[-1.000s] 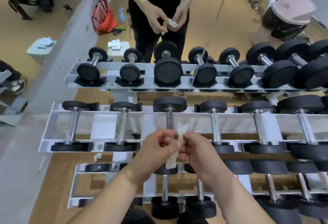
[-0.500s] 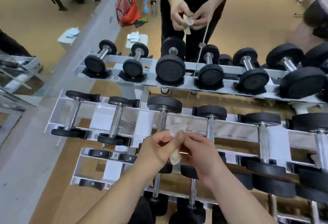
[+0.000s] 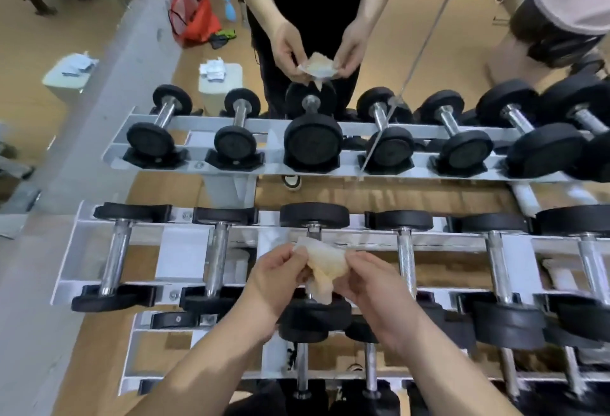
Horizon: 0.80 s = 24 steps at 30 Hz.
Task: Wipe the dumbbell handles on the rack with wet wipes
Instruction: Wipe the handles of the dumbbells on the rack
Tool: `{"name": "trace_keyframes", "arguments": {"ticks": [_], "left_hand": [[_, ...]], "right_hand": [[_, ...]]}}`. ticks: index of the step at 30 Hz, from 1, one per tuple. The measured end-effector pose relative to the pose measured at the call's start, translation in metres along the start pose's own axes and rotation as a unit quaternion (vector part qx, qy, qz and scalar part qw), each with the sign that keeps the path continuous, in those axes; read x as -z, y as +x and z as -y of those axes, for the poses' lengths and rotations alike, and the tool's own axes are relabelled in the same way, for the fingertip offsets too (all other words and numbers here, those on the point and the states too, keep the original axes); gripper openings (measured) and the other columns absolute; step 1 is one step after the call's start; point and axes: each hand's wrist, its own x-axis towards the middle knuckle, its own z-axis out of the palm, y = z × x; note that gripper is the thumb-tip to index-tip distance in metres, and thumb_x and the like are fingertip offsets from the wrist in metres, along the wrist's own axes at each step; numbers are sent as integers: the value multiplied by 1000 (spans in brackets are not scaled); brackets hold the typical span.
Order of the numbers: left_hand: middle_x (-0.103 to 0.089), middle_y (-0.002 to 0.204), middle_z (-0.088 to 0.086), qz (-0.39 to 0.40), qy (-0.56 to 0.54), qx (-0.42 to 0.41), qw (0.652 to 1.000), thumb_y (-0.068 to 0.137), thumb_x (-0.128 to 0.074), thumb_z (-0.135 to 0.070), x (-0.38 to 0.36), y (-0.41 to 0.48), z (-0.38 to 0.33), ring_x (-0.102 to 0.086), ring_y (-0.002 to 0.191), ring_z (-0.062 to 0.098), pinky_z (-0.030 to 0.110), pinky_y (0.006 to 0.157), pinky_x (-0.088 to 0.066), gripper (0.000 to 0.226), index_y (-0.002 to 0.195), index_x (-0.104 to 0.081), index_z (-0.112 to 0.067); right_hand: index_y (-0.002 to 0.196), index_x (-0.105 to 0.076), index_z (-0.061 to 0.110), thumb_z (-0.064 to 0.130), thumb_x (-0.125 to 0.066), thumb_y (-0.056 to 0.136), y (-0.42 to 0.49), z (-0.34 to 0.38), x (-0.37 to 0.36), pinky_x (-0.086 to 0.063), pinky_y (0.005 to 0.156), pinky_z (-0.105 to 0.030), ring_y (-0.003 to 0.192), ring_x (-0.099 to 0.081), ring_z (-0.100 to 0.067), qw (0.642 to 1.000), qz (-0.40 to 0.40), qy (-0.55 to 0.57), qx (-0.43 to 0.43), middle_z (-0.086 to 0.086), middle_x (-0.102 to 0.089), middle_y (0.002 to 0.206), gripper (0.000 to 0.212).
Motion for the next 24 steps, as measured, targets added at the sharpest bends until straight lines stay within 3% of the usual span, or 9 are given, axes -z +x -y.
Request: {"name": "trace_keyframes", "arguments": {"ticks": [2, 5, 8, 11, 14, 17, 19, 20, 24], "left_hand": [[-77, 98, 15, 42, -15, 17, 999, 100, -62, -12, 8, 1, -10, -72, 93, 33, 46, 94, -56, 10, 102, -70, -7], [-77, 102, 17, 87, -56, 32, 994, 104, -55, -6, 16, 3, -19, -72, 94, 36, 54, 99, -53, 10, 111, -61, -4], [-76, 112, 21, 104, -59, 40, 992, 107, -46, -3, 25, 11, -25, -69, 111, 46, 61, 104, -51, 21, 122, -61, -4], [-74, 115, 22, 107, -46, 39, 992, 100, -49, 10, 30, 15, -24, -67, 113, 46, 61, 102, -52, 31, 124, -61, -4], [-73, 112, 25, 116, -6, 29, 993, 89, -50, 16, 33, 19, -21, -71, 101, 36, 52, 97, -58, 44, 120, -69, -8], [-74, 96, 13, 116, 28, 36, 992, 94, -62, -20, 26, 17, -21, -65, 86, 26, 41, 79, -54, 27, 114, -70, -4], [-77, 93, 1, 102, 76, 50, 991, 94, -68, -48, 16, 9, -15, -71, 86, 21, 36, 74, -55, 38, 111, -72, -14], [-78, 94, -3, 101, 96, 36, 990, 91, -73, -50, 12, 4, -12, -74, 89, 18, 34, 75, -58, 34, 109, -72, -21], [-78, 103, -1, 109, 97, 2, 989, 92, -75, -14, 7, 3, -2, -74, 99, 17, 36, 85, -63, 23, 113, -73, -25]], "right_hand": [[116, -70, -2, 20, -49, 110, 3, 4, -16, -57, 94, -47, 96, -69, -28, 1000, -12, 5, -4, -29, -72, 113, 31], [119, -72, 4, 38, -54, 106, 5, 6, -34, -51, 83, -51, 95, -64, -36, 998, -36, 42, -24, -37, -64, 124, 40], [119, -71, 6, 53, -55, 103, 6, 2, -41, -52, 87, -52, 91, -64, -34, 998, -53, 23, -18, -34, -68, 114, 52], [115, -70, 6, 45, -53, 107, 8, 2, -38, -55, 94, -51, 88, -69, -28, 998, -67, -8, 5, -22, -75, 105, 44], [105, -67, 5, 39, -55, 107, 10, 3, -34, -57, 99, -51, 91, -71, -32, 995, -86, -36, 37, -25, -74, 107, 36], [89, -67, 13, 36, -62, 103, 4, 9, -33, -60, 87, -46, 89, -72, -40, 992, -79, -59, 78, -22, -76, 100, 27], [82, -65, 16, 34, -66, 101, 0, 14, -33, -58, 75, -39, 80, -70, -30, 994, -62, -48, 82, -16, -74, 90, 27], [81, -64, 15, 33, -68, 100, -3, 17, -34, -58, 73, -36, 79, -68, -26, 995, -52, -42, 77, -16, -72, 89, 26], [85, -63, 13, 36, -63, 103, -1, 23, -38, -62, 84, -41, 88, -74, -27, 995, -48, -52, 75, -17, -77, 103, 29]]}}
